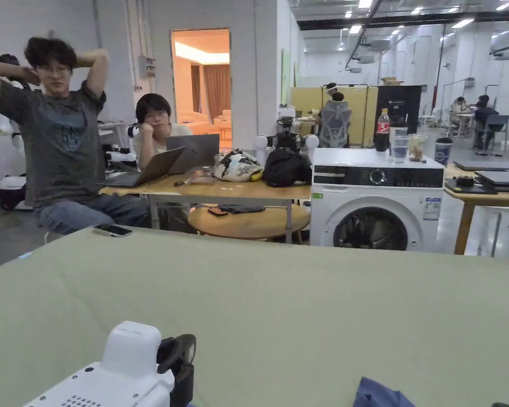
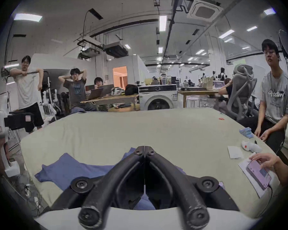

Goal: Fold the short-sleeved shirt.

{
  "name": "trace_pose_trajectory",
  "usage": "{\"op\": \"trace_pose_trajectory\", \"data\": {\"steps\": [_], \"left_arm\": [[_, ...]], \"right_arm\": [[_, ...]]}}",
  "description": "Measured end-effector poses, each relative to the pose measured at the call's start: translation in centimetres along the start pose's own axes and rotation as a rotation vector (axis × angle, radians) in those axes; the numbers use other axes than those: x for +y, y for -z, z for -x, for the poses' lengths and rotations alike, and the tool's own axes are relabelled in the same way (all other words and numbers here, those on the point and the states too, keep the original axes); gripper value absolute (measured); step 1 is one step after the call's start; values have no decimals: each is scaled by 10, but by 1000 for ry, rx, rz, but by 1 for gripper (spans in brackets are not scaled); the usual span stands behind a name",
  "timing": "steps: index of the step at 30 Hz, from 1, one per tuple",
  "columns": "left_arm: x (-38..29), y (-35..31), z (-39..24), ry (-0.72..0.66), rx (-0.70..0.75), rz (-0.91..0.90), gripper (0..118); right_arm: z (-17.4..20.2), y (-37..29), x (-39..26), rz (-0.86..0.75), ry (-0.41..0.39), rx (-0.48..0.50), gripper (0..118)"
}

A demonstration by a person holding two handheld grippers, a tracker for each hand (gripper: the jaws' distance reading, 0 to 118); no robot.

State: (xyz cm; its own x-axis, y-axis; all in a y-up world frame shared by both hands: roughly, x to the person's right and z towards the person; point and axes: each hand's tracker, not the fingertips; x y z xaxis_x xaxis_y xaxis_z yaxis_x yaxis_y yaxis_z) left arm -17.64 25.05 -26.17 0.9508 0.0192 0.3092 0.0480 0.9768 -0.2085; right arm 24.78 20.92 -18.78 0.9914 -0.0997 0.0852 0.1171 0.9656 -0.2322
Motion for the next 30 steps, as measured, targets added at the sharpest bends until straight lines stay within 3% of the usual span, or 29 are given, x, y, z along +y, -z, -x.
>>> {"op": "trace_pose_trajectory", "data": {"steps": [5,12,13,16,17,22,25,30], "left_arm": [[-25,-8,36,-98,51,125,0],[-37,27,41,-143,-15,246,3],[-37,39,42,-166,-35,261,24],[-42,91,47,-193,-84,422,54],[-44,99,54,-199,-94,458,72],[-68,183,54,-94,-35,661,75],[-85,219,56,-135,-5,774,74],[-96,227,46,-155,37,815,59]], "right_arm": [[1,1,-5,17,-5,3,0],[-7,5,-10,45,7,-4,0],[-9,4,-11,47,13,-3,0],[-14,-1,-13,55,14,-6,0],[-16,-3,-14,58,12,-9,0],[-31,-16,-24,70,28,-33,0],[-41,-26,-29,86,32,-67,0],[-61,-38,-38,121,62,-125,0]]}}
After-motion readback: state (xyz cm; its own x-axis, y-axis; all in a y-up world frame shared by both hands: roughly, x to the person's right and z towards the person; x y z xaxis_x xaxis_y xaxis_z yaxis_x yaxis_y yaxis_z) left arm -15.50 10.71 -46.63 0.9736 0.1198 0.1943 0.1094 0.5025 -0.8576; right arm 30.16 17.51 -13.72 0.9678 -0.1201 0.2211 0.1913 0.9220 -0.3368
